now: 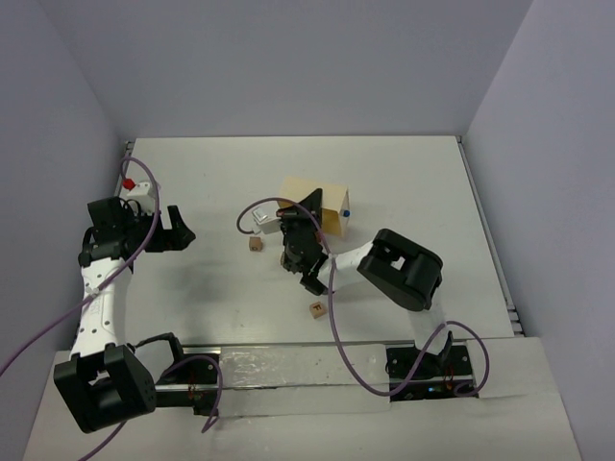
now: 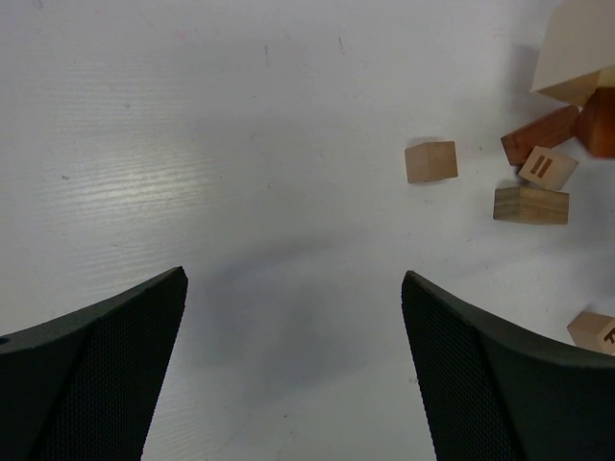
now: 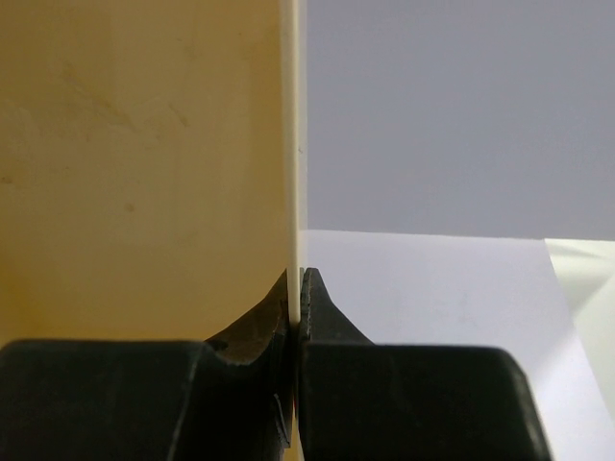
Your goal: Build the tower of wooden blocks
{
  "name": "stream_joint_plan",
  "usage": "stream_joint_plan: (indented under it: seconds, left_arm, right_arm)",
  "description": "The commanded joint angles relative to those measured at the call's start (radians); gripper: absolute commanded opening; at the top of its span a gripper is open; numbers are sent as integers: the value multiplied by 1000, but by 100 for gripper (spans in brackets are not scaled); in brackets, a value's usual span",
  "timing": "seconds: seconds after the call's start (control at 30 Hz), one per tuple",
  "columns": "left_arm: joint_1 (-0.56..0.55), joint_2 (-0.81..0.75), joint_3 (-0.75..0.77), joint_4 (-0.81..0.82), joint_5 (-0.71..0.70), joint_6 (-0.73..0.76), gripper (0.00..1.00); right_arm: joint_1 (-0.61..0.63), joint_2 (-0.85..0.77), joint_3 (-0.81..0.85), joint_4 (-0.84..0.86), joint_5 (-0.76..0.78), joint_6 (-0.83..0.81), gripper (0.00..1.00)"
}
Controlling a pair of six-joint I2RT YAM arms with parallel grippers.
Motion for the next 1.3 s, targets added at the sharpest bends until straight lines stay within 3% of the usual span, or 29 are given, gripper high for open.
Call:
stream_joint_plan:
  seconds: [0.0, 0.3, 0.4, 0.5, 0.6, 0.7, 0.8, 0.9, 1.0, 1.03, 1.17, 1.23, 1.27]
  left_arm:
    - [7, -12, 31, 9, 32, 17, 99]
    - [7, -16, 35, 4, 36, 20, 99]
    - [7, -21, 31, 12, 33, 18, 99]
    - [8, -21, 32, 1, 43, 23, 99]
    - [7, -19, 32, 7, 44, 26, 99]
    - [8, -16, 35, -1, 50, 26, 99]
    - [7, -20, 31, 7, 46, 26, 99]
    - [8, -19, 35, -3, 52, 29, 99]
    - [8, -23, 31, 8, 56, 27, 99]
    - [8, -20, 33, -1, 56, 30, 99]
    - [7, -23, 35, -4, 59, 34, 99]
    - [8, -28, 31, -2, 64, 34, 99]
    - [8, -30, 31, -2, 64, 35, 99]
  right_arm:
    - [25, -63, -14, 496, -17, 19, 0]
    - [-10, -35, 71, 497, 15, -21, 0]
    - [70, -123, 2, 490, -25, 27, 0]
    - [-19, -71, 64, 497, 14, -26, 0]
    - [56, -148, -14, 458, -27, 47, 0]
    - [-35, -66, 64, 498, 22, -30, 0]
    - [59, -144, -10, 426, 0, 69, 0]
    - [-39, -90, 63, 478, 53, 1, 0]
    - [-47, -150, 43, 406, 80, 85, 0]
    - [-59, -173, 28, 347, 99, 132, 0]
    - [-122, -355, 43, -407, 129, 712, 0]
    - [-161, -443, 209, -1086, 48, 1191, 0]
    - [-208, -456, 278, -1511, -93, 1501, 0]
